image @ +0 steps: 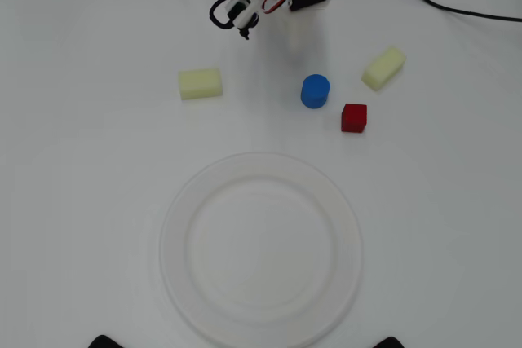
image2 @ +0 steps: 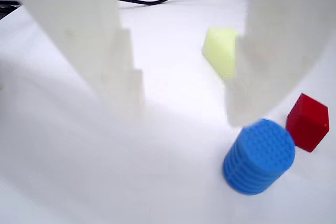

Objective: Grasp a blue block and put it in the dish.

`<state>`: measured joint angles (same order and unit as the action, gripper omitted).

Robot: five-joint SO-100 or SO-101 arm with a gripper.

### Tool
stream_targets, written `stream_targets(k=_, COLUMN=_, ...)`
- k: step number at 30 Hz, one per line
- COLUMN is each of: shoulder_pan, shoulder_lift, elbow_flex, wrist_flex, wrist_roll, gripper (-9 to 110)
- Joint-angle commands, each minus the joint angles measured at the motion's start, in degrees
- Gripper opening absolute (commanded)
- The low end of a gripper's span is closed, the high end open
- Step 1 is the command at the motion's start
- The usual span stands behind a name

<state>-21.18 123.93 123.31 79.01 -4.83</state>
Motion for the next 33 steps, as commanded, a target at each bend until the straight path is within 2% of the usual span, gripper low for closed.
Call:
stream_targets(k=1, shoulder_pan=-3.4, shoulder_lift=-5.4, elbow_flex=-6.3, wrist_flex=-0.3, wrist_roll=2.5, gripper=24)
stream_targets(k=9, shoulder_pan=-1.3, shoulder_lift=-12.0, elbow_flex=-5.9, wrist_flex=-4.4, wrist_roll=5.4, gripper=34)
stream_targets(k=18, shoulder_pan=-4.3, shoulder_lift=-18.8, elbow_flex=-4.4, wrist_flex=-11.5, wrist_roll=6.6, gripper=33)
stream_targets(k=33, shoulder_pan=-4.0, shoulder_lift=-24.3, elbow_flex=-4.6, wrist_flex=-14.2, wrist_roll=6.5, gripper=29)
